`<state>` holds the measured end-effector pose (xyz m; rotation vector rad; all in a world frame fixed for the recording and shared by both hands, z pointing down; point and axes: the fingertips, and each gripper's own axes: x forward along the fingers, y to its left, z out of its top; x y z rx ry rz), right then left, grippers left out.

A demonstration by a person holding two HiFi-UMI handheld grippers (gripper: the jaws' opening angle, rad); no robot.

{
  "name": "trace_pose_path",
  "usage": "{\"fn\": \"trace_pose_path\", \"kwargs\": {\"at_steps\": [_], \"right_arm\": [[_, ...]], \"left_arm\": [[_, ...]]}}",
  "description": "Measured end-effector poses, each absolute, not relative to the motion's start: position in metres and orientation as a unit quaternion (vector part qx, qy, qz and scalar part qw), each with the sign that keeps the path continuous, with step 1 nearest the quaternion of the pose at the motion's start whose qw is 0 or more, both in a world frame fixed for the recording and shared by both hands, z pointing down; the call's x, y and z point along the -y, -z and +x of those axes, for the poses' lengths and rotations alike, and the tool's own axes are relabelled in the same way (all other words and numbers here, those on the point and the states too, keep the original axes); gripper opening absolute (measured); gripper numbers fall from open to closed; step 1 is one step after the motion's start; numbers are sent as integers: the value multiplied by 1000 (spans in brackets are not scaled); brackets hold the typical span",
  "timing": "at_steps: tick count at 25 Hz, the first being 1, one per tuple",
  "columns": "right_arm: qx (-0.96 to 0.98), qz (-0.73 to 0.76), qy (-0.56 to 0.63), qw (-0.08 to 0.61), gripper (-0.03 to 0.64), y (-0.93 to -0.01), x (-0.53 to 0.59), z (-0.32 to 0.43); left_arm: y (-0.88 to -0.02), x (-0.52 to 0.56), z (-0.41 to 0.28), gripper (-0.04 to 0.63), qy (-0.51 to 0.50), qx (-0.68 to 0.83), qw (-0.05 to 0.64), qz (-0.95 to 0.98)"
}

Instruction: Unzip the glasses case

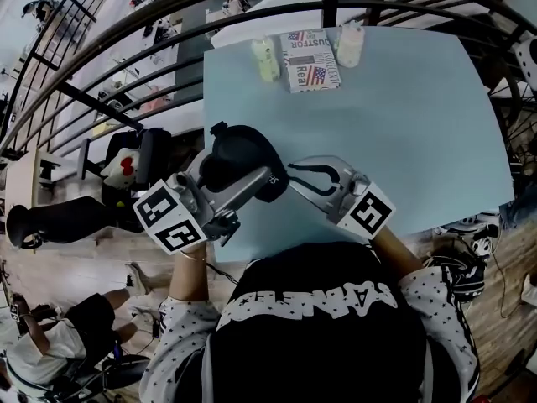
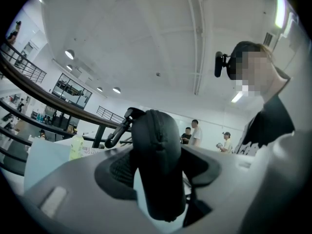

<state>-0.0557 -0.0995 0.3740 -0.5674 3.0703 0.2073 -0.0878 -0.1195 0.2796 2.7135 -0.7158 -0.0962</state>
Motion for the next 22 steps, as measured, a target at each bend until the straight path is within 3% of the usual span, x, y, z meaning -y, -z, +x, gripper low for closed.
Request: {"fn": "trace_pose_path", "kwargs": {"at_steps": [6,17,22], "right_arm": [[-979,-180,-91,-14,9,-378,100,-55],[-894,-116,-352,-250,8,-423,91,-44],[-880,-109,-370,-276,8,-427,93,-45]], "left_arm": [[-289,119,-83,0,13,251,162,954],[-335,110,-61,0,-89,233,169,953],[-342,111,-60,0,-108,232,169,952]]}}
